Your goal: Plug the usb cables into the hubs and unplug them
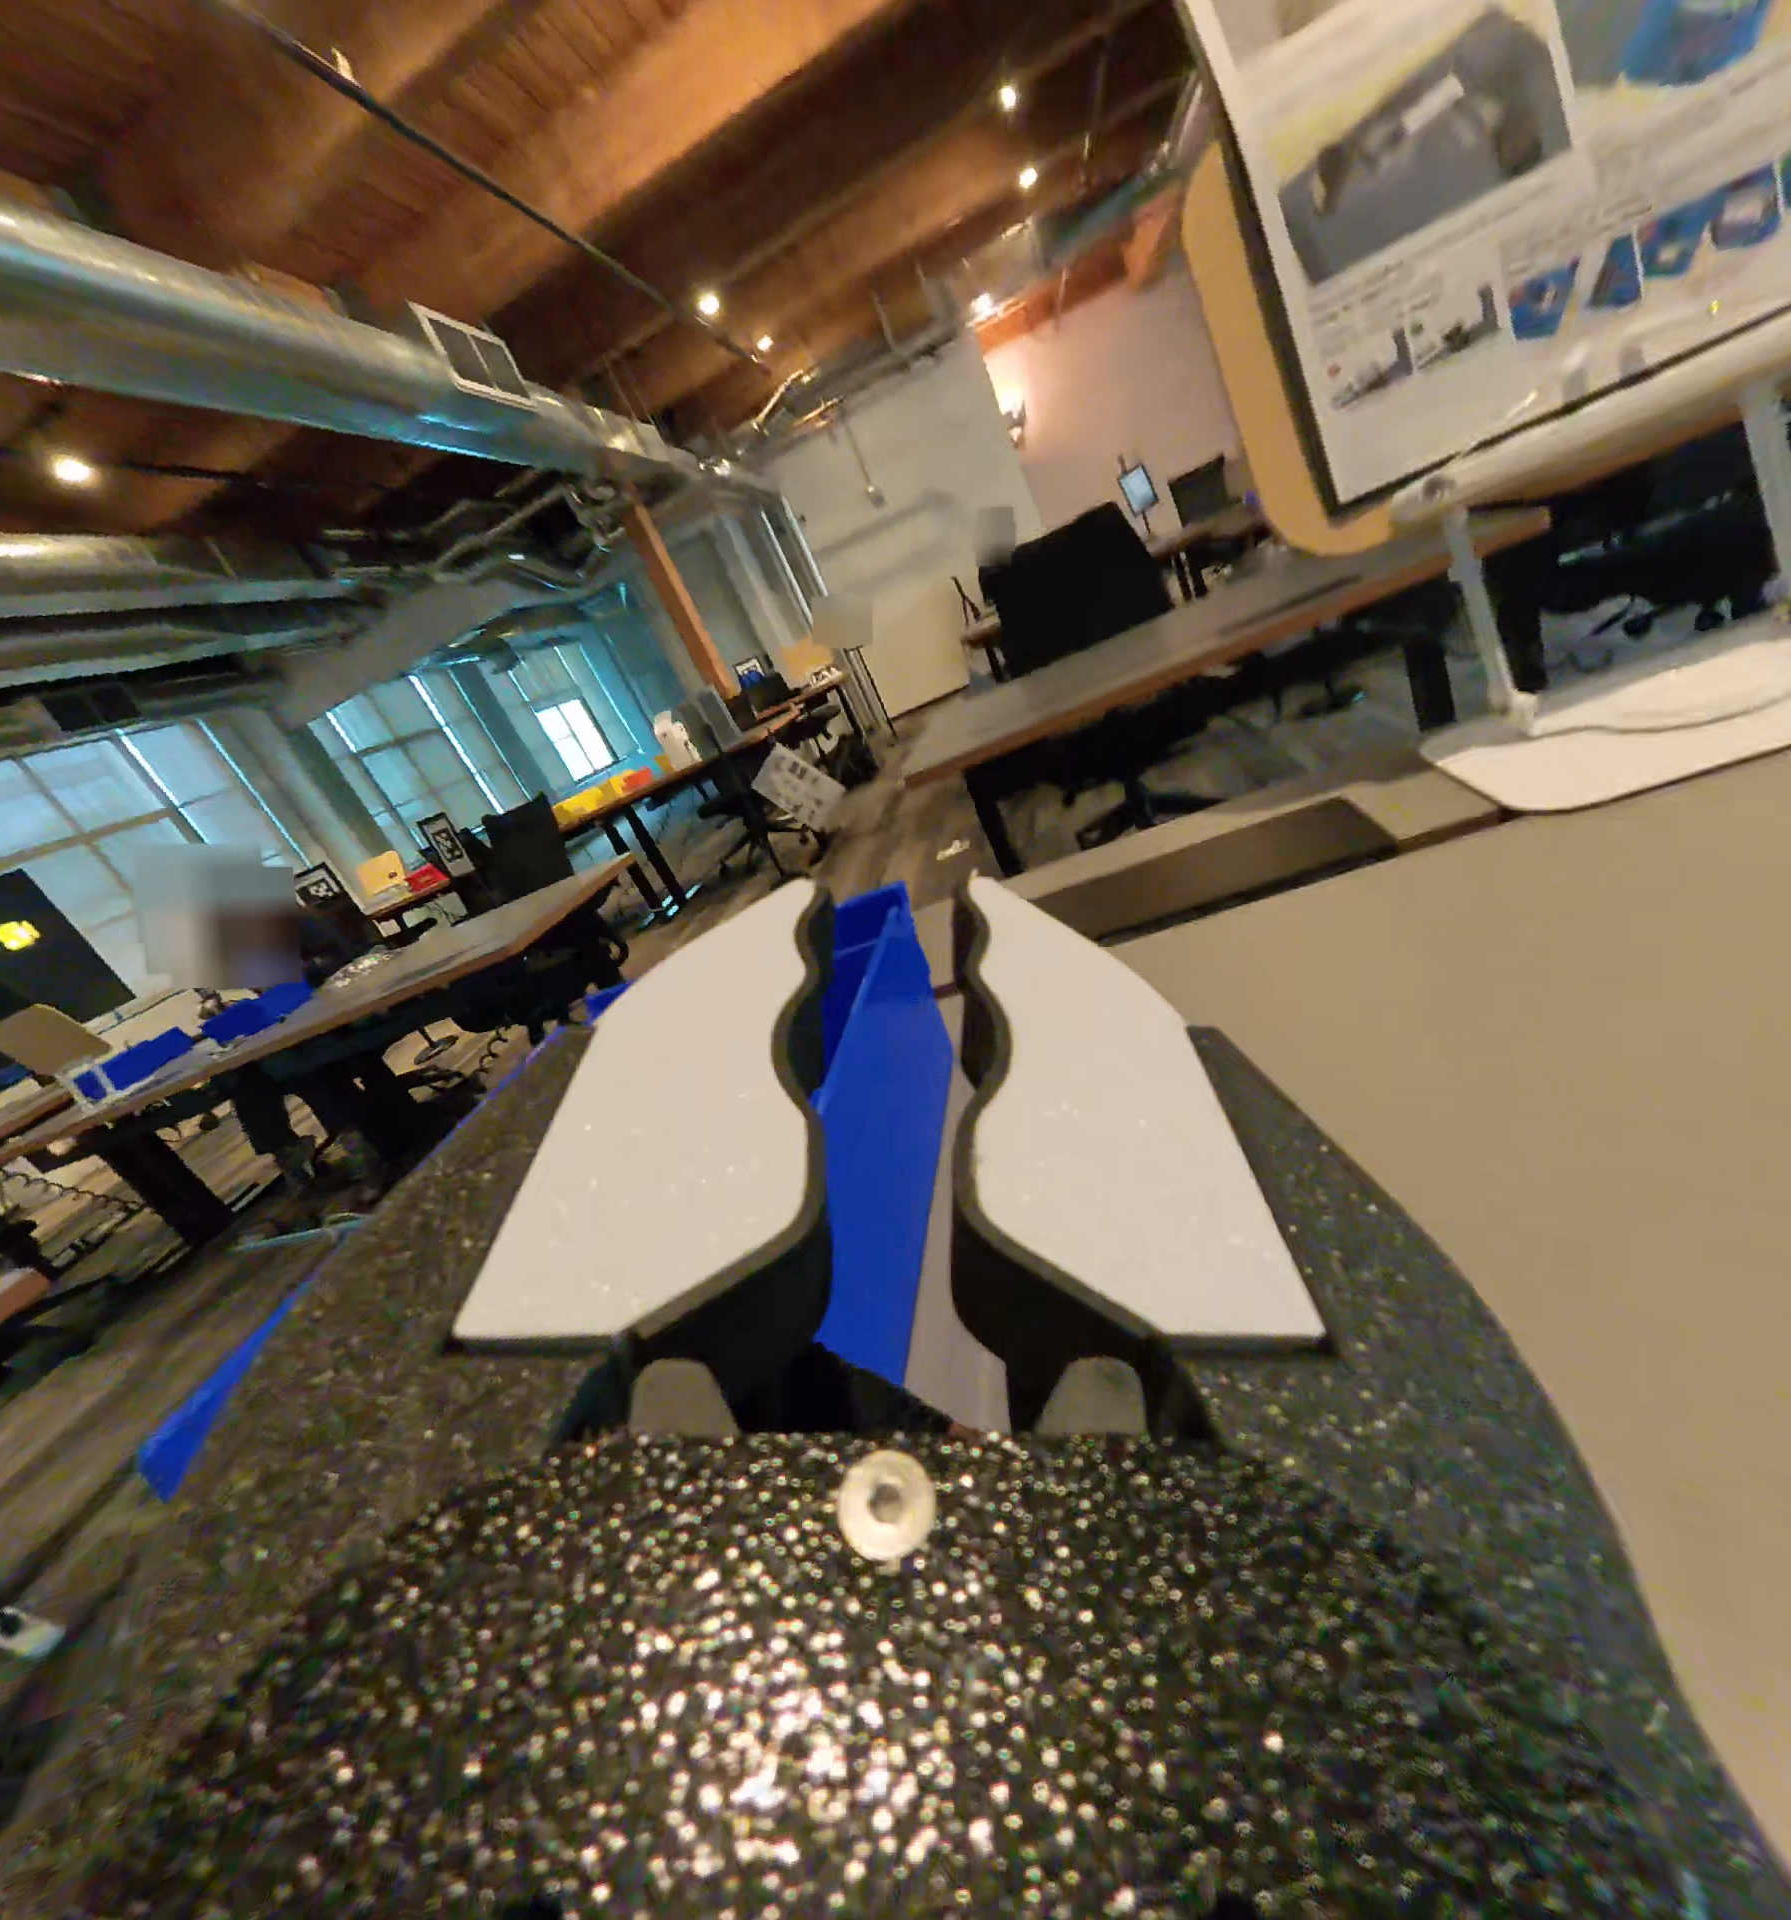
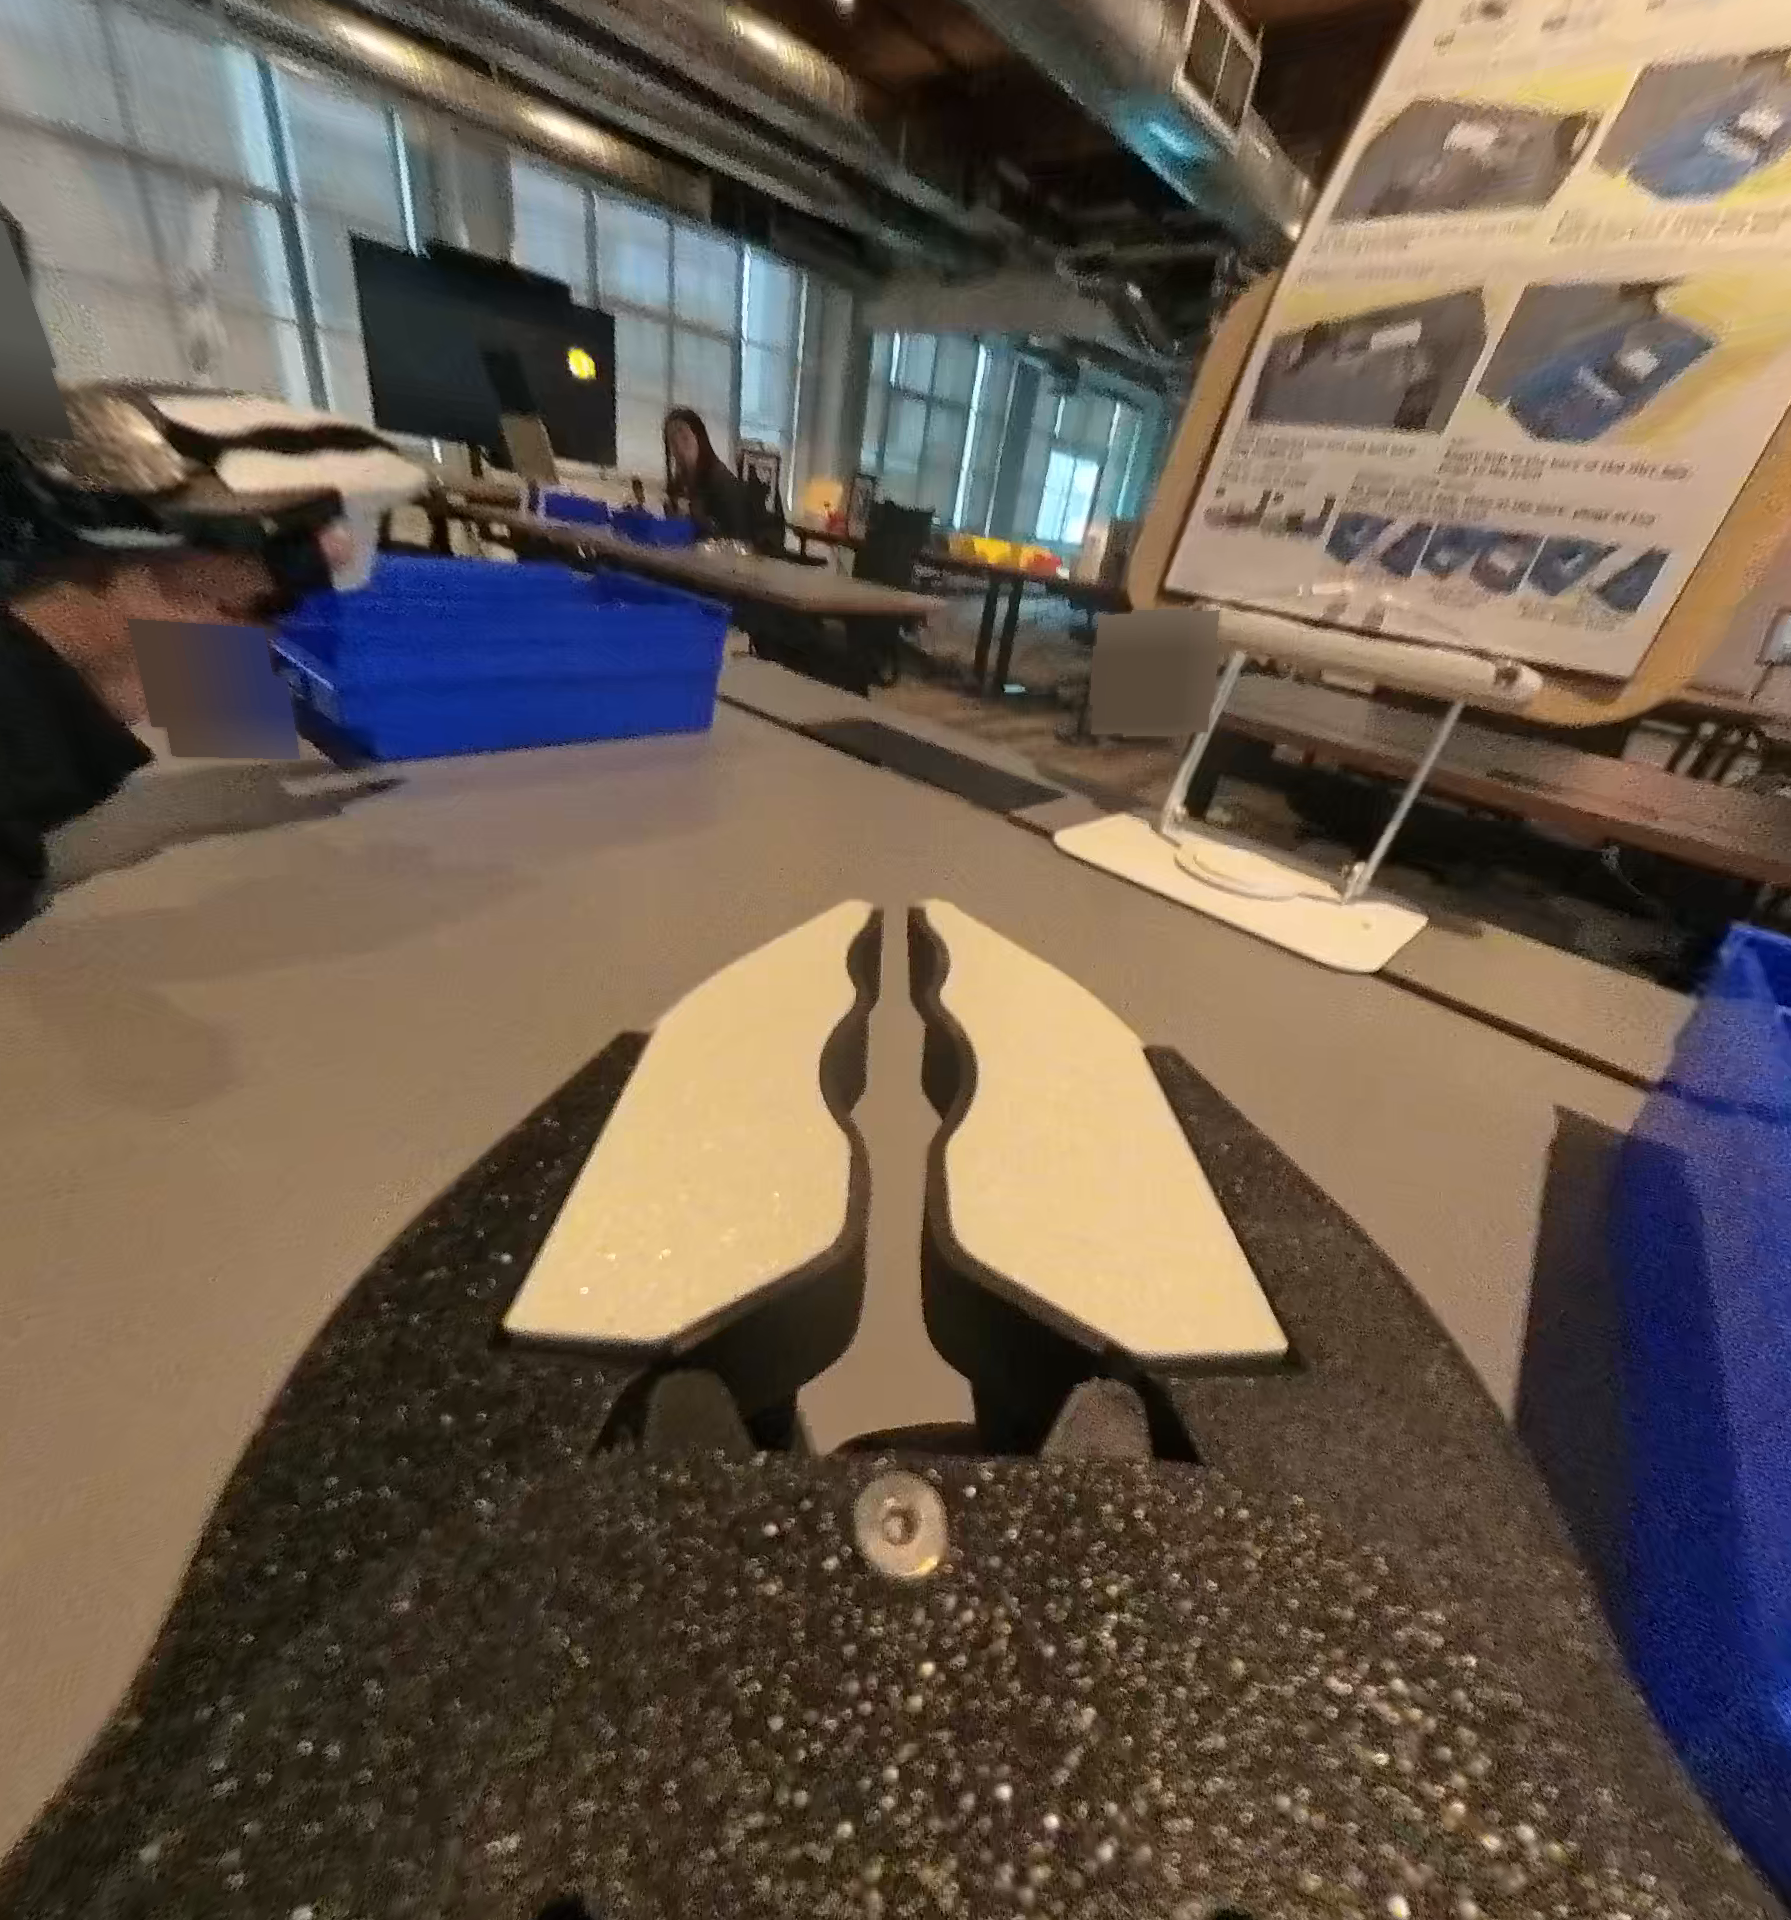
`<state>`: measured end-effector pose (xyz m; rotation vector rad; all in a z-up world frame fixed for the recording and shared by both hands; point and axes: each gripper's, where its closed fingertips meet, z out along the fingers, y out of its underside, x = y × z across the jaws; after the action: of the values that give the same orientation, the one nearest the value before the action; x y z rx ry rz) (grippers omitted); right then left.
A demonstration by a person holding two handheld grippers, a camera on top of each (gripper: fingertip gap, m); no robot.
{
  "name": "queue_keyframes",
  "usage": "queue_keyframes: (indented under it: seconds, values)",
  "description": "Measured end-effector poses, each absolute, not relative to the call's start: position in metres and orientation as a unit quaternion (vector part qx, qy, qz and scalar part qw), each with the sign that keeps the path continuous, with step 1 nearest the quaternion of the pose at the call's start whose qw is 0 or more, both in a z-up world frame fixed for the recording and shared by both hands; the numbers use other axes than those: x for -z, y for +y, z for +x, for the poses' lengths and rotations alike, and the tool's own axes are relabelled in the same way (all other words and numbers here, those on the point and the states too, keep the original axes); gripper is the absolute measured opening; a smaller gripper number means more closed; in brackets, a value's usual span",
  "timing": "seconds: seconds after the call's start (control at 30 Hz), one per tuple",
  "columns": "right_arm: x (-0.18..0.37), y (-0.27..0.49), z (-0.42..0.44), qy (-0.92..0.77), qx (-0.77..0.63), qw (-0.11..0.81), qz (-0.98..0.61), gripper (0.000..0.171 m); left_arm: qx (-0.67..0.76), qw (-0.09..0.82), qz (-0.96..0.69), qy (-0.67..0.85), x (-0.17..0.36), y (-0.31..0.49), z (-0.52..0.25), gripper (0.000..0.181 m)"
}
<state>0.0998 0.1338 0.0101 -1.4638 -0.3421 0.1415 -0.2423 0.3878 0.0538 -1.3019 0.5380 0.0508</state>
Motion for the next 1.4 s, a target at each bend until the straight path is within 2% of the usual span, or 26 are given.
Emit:
queue_keyframes:
  seconds: [0.4,0.77,0.9,1.1,1.17,1.23,1.4]
  values:
    - [-0.001,0.139,0.13,-0.059,-0.083,0.721,-0.686,0.001,-0.007,0.757,-0.613,0.225,-0.052,0.391,-0.252,0.02]
    - [-0.001,0.138,0.128,-0.088,-0.023,0.721,-0.686,0.0,-0.001,0.755,-0.617,0.222,-0.051,0.392,-0.252,0.016]
    - [-0.001,0.139,0.128,-0.091,-0.014,0.721,-0.687,0.0,0.011,0.751,-0.617,0.235,-0.049,0.389,-0.248,0.0]
    - [0.001,0.14,0.127,-0.093,-0.018,0.718,-0.69,0.0,0.022,0.742,-0.62,0.253,-0.044,0.389,-0.242,0.0]
    - [0.002,0.14,0.126,-0.094,-0.019,0.716,-0.691,0.0,0.031,0.73,-0.632,0.259,-0.038,0.391,-0.239,0.007]
    - [0.003,0.141,0.125,-0.097,-0.02,0.714,-0.693,0.0,0.03,0.713,-0.644,0.275,-0.031,0.391,-0.237,0.0]
    - [0.006,0.142,0.125,-0.102,-0.012,0.709,-0.698,0.0,0.028,0.722,-0.642,0.256,-0.04,0.393,-0.255,0.0]
